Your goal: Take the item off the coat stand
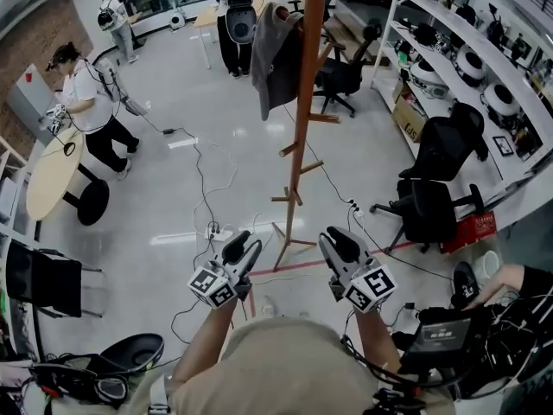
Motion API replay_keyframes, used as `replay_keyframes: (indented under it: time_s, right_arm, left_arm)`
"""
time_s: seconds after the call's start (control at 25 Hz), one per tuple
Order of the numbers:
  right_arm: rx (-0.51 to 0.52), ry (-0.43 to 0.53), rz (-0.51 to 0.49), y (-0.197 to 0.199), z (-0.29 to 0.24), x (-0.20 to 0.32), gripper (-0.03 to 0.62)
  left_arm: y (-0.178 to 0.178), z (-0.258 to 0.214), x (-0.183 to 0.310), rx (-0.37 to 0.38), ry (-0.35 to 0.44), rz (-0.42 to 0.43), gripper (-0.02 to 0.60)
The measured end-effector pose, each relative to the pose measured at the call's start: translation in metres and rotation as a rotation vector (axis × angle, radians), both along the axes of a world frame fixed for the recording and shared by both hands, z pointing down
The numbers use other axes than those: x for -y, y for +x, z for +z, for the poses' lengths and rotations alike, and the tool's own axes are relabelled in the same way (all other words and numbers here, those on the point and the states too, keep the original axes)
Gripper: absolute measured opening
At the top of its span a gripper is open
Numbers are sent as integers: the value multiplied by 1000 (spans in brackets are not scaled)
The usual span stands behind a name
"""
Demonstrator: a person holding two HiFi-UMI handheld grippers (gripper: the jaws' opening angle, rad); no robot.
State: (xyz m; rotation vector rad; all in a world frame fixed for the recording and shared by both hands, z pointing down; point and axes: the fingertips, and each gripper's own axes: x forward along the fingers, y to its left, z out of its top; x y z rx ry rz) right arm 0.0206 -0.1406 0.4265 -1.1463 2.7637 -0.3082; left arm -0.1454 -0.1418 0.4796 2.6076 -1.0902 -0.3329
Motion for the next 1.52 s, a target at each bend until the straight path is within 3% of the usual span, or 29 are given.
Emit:
replay_keyframes:
  time_s: [0.68, 1.52]
  right_arm:
    - [-10, 47, 152, -32, -2, 41, 97]
    - [-17, 31, 148, -45, -1, 69, 97]
  left_arm:
    - [-62, 18, 46, -13, -11, 60, 167]
    - [-74, 24, 73, -21, -26, 63, 156]
